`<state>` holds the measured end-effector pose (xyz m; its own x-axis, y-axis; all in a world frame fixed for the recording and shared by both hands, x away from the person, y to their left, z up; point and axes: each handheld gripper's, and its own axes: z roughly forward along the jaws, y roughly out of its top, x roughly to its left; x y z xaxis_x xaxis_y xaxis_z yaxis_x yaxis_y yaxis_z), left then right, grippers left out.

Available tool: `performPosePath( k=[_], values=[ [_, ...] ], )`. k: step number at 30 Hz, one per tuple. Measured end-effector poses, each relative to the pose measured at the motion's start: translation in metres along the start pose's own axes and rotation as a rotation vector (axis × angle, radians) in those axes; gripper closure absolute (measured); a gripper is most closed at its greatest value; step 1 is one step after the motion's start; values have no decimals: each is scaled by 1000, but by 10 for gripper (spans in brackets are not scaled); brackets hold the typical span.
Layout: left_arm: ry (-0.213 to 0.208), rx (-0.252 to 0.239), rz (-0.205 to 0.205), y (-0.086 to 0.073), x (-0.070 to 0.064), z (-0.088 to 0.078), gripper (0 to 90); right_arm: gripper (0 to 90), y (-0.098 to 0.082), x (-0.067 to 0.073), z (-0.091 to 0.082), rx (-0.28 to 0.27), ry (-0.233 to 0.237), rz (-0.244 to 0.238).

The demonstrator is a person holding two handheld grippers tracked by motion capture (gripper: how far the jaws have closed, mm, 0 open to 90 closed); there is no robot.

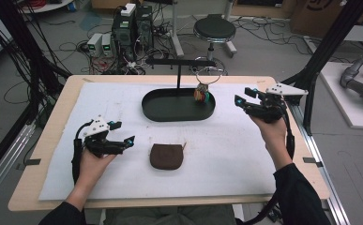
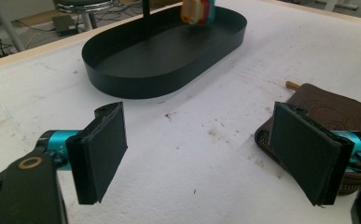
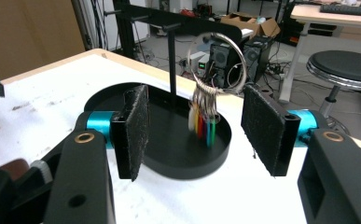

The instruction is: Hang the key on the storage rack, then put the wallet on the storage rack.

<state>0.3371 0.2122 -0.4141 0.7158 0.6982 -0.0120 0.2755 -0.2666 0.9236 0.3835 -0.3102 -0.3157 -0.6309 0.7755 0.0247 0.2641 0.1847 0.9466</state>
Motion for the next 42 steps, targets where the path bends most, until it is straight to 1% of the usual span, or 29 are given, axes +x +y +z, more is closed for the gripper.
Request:
performPosePath(
  k=[2,4,8,12,15,21,24,32,36,39,42],
  values=[
    [1,-1,-6,1,0,1,193,424,-6,-1,-4,-2,-5,2],
    [5,2,-19,2,-1,1,192,420,-14,-2,-9,-2,-6,16],
    [10,4,-22,3,-2,2,193,414,-29,-3,-15,-3,-11,42],
    [14,6,-21,3,-2,1,193,398,-44,-4,-17,4,-20,58],
    [17,5,-27,2,0,0,193,385,-51,-4,-17,13,-24,75],
    [26,3,-24,2,2,-1,193,344,-65,-4,-18,23,-40,72],
    [27,1,-23,3,2,0,192,327,-70,-4,-18,33,-41,75],
    [18,-2,-16,7,1,7,193,306,-82,-3,-17,68,-51,60],
    [14,-3,-13,8,-1,9,193,304,-84,-4,-18,71,-61,59],
    [7,-12,-17,9,-2,9,193,300,-86,-4,-19,77,-64,61],
    [-7,-24,-33,10,-2,10,192,296,-87,-5,-19,78,-68,58]
  ],
)
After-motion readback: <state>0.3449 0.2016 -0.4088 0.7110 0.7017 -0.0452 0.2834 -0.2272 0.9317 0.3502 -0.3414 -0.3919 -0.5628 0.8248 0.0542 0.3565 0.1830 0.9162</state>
